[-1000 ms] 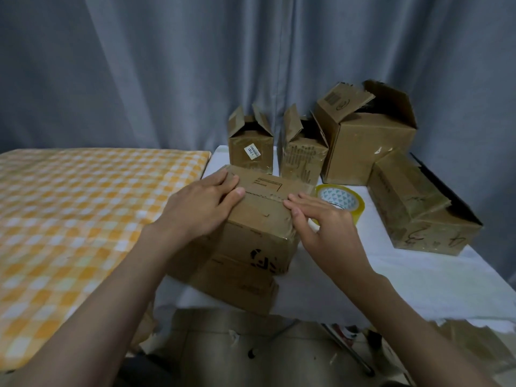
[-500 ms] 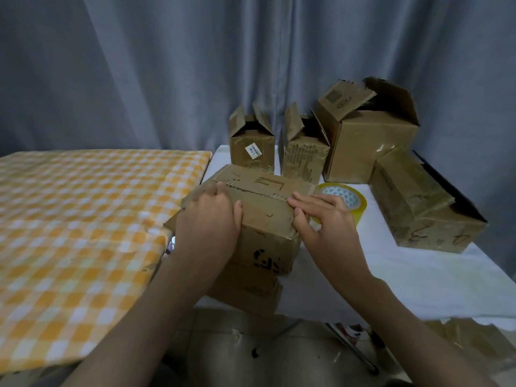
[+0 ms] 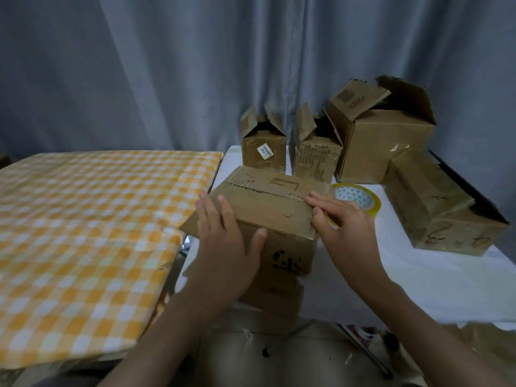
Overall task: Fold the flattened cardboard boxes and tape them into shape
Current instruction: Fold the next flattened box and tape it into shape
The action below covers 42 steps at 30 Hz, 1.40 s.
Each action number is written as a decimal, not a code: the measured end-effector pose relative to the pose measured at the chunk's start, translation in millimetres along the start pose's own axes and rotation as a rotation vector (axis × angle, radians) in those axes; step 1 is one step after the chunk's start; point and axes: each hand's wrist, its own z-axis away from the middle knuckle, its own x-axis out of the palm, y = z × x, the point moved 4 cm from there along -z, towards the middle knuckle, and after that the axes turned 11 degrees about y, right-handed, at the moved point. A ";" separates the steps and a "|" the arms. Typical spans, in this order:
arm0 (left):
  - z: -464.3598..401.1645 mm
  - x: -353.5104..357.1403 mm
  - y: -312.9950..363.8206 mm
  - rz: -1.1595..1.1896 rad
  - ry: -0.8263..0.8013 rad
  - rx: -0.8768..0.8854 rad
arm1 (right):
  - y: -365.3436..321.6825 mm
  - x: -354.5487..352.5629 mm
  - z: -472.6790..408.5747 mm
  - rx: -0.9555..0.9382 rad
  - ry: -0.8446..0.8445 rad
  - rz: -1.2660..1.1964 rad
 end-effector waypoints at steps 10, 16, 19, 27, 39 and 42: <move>-69.7 -41.2 -38.9 0.382 0.240 -0.096 | 12.4 -1.6 3.6 0.194 0.093 -0.279; -89.7 0.3 -39.4 0.614 -0.077 -0.221 | 23.2 -1.4 9.3 0.376 0.204 -0.409; -85.9 1.6 -37.0 0.622 -0.047 -0.221 | 18.5 1.6 10.6 0.397 0.249 -0.399; -80.2 -1.1 -35.6 0.614 -0.037 -0.229 | 19.0 1.9 11.7 0.519 0.244 -0.439; -52.3 2.9 -37.5 0.280 0.041 -0.155 | 23.4 20.8 -7.5 0.541 -0.116 -0.546; -49.5 0.0 -32.6 0.157 0.064 -0.062 | 31.9 21.2 -10.4 0.716 -0.196 -0.754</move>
